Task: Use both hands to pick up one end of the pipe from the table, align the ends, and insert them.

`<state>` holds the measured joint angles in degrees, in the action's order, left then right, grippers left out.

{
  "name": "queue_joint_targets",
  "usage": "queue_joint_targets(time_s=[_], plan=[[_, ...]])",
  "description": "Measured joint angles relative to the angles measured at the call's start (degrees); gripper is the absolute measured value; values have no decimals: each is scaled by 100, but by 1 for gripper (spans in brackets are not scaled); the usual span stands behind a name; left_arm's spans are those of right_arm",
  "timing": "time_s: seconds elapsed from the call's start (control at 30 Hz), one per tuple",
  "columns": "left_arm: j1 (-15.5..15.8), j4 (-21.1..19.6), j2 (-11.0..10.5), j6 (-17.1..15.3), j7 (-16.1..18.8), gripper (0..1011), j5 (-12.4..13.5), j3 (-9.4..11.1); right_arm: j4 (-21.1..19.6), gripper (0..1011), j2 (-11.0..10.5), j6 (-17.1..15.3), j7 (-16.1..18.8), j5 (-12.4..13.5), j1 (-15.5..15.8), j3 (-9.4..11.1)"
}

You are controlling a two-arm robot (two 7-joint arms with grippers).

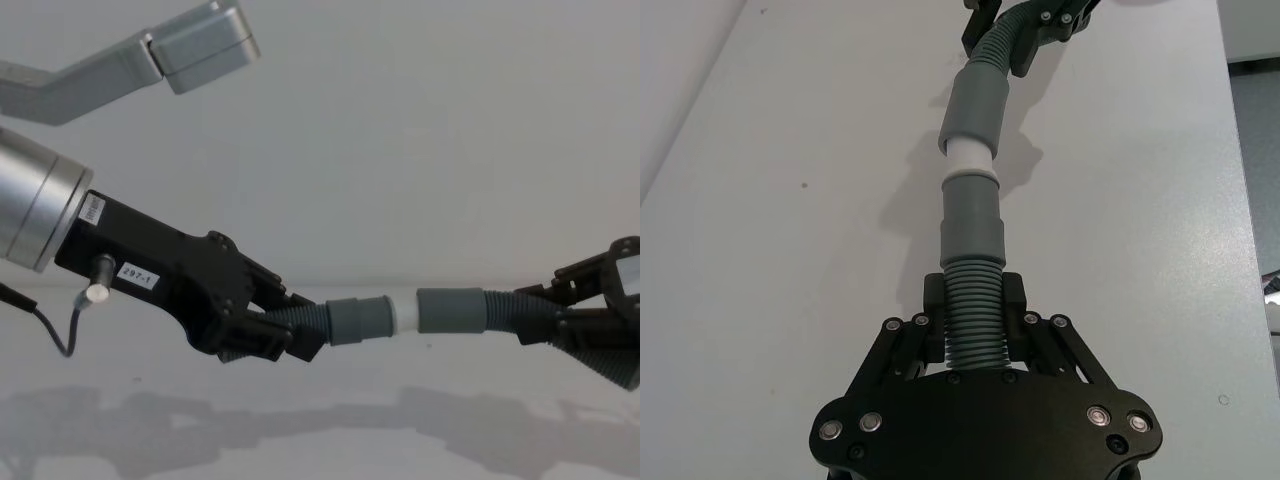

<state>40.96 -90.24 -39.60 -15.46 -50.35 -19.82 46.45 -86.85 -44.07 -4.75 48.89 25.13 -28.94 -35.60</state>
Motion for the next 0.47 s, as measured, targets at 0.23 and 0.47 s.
queue_joint_targets(time_s=[0.23,0.47], plan=[[18,26,16,-7,-3,319,-3,22,13,273,11,6,29,43,-16,-6],[26,39,23,-10,-4,319,-5,31,19,273,15,9,40,68,-24,-10]])
